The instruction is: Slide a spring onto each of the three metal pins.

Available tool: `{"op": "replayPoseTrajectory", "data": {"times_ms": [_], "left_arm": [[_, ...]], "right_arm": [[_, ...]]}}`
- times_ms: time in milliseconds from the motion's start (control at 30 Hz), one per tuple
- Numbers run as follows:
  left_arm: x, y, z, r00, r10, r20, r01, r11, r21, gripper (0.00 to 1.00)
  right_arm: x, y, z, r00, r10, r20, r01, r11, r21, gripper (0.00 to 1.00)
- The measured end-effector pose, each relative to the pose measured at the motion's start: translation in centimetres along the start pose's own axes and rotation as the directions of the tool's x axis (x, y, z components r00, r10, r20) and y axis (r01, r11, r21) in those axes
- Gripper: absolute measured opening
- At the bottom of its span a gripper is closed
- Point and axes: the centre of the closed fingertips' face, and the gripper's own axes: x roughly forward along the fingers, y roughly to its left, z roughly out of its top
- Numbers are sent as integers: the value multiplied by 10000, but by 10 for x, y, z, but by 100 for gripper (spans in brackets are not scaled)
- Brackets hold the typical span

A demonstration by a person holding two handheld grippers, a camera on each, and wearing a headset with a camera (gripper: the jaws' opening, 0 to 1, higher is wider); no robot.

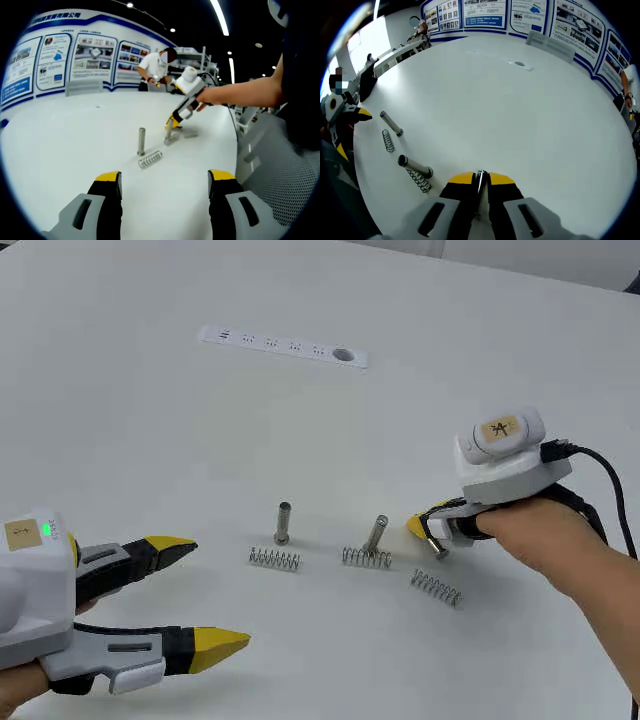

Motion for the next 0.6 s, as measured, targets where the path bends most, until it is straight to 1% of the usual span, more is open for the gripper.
{"op": "replayPoseTrajectory", "data": {"times_ms": [100,167,233,267,300,467,533,600], "left_arm": [[0,1,1,10000,18,32,-18,10000,-11,71],[0,1,1,10000,26,63,-26,10000,-19,71],[0,1,2,10000,21,78,-21,10000,-18,71],[0,1,2,10000,20,77,-20,10000,-8,71],[0,1,2,10000,21,81,-21,10000,5,71],[-2,1,3,9999,43,95,-44,10000,32,70],[-3,1,4,9999,68,96,-68,10000,53,70],[-3,2,5,9999,79,104,-80,10000,54,70]], "right_arm": [[0,0,0,10000,-9,-27,10,9999,135,10],[0,0,0,10000,-14,-56,15,9999,103,10],[0,0,0,9998,-37,-173,39,9999,147,9],[0,-1,0,9998,-60,-203,64,9998,206,9],[0,-1,-1,9997,-92,-217,101,9991,413,9],[-1,-2,-2,9999,-102,-83,108,9972,739,8],[-4,-4,-1,9999,-67,129,55,9962,871,8],[-7,-6,0,9998,-65,198,47,9958,912,8]]}}
